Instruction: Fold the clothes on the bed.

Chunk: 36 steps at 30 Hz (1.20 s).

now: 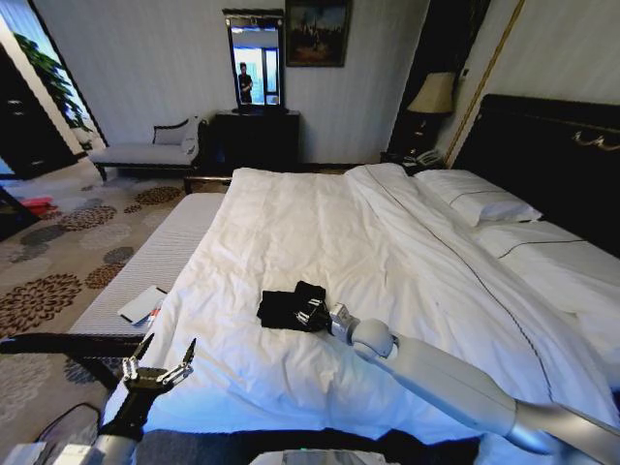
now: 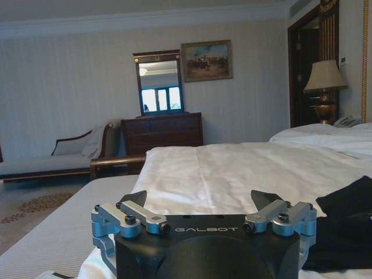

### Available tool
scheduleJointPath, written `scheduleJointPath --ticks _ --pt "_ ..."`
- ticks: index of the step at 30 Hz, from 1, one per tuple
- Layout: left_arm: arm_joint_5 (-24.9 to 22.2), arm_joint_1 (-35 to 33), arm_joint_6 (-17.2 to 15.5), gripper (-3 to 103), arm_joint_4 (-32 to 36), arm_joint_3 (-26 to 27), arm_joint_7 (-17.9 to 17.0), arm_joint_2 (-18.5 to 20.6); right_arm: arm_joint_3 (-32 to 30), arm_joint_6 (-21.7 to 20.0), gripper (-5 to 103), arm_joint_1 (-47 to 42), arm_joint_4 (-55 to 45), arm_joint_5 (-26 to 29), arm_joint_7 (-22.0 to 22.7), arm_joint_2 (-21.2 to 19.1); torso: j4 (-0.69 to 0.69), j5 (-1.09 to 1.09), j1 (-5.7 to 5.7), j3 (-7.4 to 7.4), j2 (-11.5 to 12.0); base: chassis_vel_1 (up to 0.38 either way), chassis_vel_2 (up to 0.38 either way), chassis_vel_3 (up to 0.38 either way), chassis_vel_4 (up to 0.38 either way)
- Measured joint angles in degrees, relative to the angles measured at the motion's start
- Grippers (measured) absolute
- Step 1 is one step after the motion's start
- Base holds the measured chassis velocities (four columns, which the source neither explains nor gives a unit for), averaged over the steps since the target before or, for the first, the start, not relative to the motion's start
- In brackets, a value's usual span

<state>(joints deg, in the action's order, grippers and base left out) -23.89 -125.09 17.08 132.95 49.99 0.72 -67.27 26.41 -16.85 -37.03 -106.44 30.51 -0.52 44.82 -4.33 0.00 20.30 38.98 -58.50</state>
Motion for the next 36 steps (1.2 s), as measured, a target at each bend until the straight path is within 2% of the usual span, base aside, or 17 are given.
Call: scheduleJointPath --ticks 1,2,4,7,8,9,10,12,13,15,17,18,21,26,36 --pt "0.0 0.0 0.0 100 0.0 0.0 0.0 0.0 -0.4 0.0 50 -0.2 -0.5 -0.9 -0.4 -0.4 0.00 0.00 0.00 0.00 0.0 0.000 0.000 0.000 0.000" --pt "0.0 0.0 0.0 100 0.0 0.0 0.0 0.0 -0.8 0.0 61 -0.4 -1.3 -1.3 -0.6 -0.9 0.00 0.00 0.00 0.00 0.0 0.000 0.000 0.000 0.000" --pt "0.0 0.0 0.0 100 0.0 0.0 0.0 0.0 -1.0 0.0 61 -0.5 -1.7 -1.3 -0.6 -1.2 0.01 0.00 0.00 0.00 0.0 0.000 0.000 0.000 0.000" --pt "0.0 0.0 0.0 100 0.0 0.0 0.0 0.0 -2.9 -0.4 77 -2.2 -4.8 -1.4 -0.4 -2.9 0.01 0.00 0.00 0.00 0.0 0.000 0.000 0.000 0.000" --pt "0.0 0.0 0.0 100 0.0 0.0 0.0 0.0 -2.9 -0.4 77 -2.2 -4.8 -1.4 -0.4 -2.9 0.01 0.00 0.00 0.00 0.0 0.000 0.000 0.000 0.000" --pt "0.0 0.0 0.0 100 0.0 0.0 0.0 0.0 -4.2 -0.4 83 -3.5 -5.8 -1.6 -0.2 -3.6 0.01 0.00 0.00 0.00 0.0 0.000 0.000 0.000 0.000" --pt "0.0 0.0 0.0 100 0.0 0.0 0.0 0.0 -5.4 -0.4 83 -4.7 -6.5 -1.8 -0.2 -4.1 0.02 0.00 0.00 0.00 0.0 0.000 0.000 0.000 0.000" --pt "0.0 0.0 0.0 100 0.0 0.0 0.0 0.0 -10.3 0.1 93 -9.3 -7.8 -2.0 0.3 -5.4 -0.02 0.01 0.00 0.00 0.0 0.000 0.000 0.000 0.000" --pt "0.0 0.0 0.0 100 0.0 0.0 0.0 0.0 -10.3 0.1 93 -9.3 -7.8 -2.0 0.3 -5.4 -0.02 0.01 0.00 0.00 0.0 0.000 0.000 0.000 0.000" --pt "0.0 0.0 0.0 100 0.0 0.0 0.0 0.0 -15.0 0.9 99 -13.0 -7.7 -1.6 2.0 -5.7 -0.01 0.00 0.00 -0.01 0.0 0.000 0.000 0.000 0.000" --pt "0.0 0.0 0.0 100 0.0 0.0 0.0 0.0 -21.5 1.6 100 -17.1 -5.5 -1.4 4.0 -4.5 0.00 0.01 0.00 -0.01 0.0 0.000 0.000 0.000 0.000" --pt "0.0 0.0 0.0 100 0.0 0.0 0.0 0.0 -21.5 1.6 100 -17.1 -5.5 -1.4 4.0 -4.5 0.00 0.01 0.00 -0.01 0.0 0.000 0.000 0.000 0.000" --pt "0.0 0.0 0.0 100 0.0 0.0 0.0 0.0 -28.1 2.5 100 -20.3 -1.1 -1.3 5.8 -2.1 0.00 0.01 0.00 -0.01 0.0 0.000 0.000 0.000 0.000" --pt "0.0 0.0 0.0 100 0.0 0.0 0.0 0.0 -31.6 3.8 100 -21.4 3.6 -2.4 6.6 0.7 0.00 0.01 0.00 0.00 0.0 0.000 0.000 0.000 0.000" --pt "0.0 0.0 0.0 100 0.0 0.0 0.0 0.0 -29.5 5.1 100 -20.1 11.0 -5.7 7.3 5.8 0.02 0.00 0.00 0.00 0.0 0.000 0.000 0.000 0.000"
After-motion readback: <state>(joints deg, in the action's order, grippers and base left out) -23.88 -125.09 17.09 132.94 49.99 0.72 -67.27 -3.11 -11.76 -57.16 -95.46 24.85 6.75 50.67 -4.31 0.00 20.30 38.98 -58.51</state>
